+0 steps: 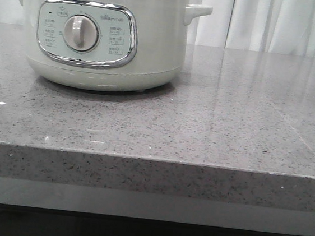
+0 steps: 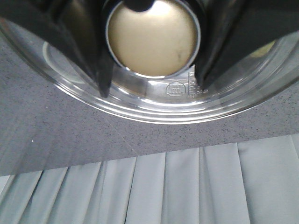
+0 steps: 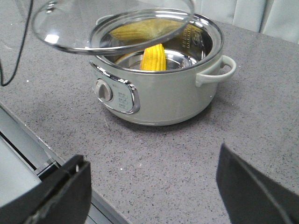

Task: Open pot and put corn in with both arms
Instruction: 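Lower the held glass lid back onto the pot with the left gripper, then open the left gripper and release the lid knob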

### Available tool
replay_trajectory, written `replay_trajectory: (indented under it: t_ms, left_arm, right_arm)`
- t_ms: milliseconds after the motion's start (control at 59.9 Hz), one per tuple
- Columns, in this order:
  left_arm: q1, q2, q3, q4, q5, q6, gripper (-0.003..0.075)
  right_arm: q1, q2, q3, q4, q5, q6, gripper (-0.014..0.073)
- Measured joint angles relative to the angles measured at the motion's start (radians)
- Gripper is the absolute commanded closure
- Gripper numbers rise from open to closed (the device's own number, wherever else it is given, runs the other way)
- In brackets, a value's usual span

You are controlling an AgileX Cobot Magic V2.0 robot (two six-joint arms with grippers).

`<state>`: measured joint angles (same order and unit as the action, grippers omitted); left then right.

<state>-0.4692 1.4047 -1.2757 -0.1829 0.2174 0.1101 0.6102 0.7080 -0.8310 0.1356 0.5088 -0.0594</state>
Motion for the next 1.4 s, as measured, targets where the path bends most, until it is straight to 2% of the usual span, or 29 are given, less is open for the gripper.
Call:
replay_trajectory:
  t_ms: [184,585,1203,1270,1403]
  left_arm:
    - [0.000,0.117,-0.070,0.012,-0.027,0.002,0.0512]
    - [0.000,0.211,-0.077,0.053,-0.157,0.002,0.0512]
    - [0.000,0.245,-0.088,0.034,-0.145,0.002,0.0508]
    - [0.000,0.245,-0.088,0.034,-0.143,0.002,0.0488]
    - [0.000,0.245,-0.088,0.032,-0.143,0.004,0.0329]
  right_arm:
    - [0.000,0.000,0.000,0.000,0.000,0.000,0.0022]
    - [0.000,0.000,0.000,0.000,0.000,0.000,0.0022]
    - [0.000,0.000,0.000,0.000,0.000,0.000,0.0022]
    - [0.000,0.000,0.000,0.000,0.000,0.000,0.0022]
    - [0.000,0.000,0.000,0.000,0.000,0.000,0.0022]
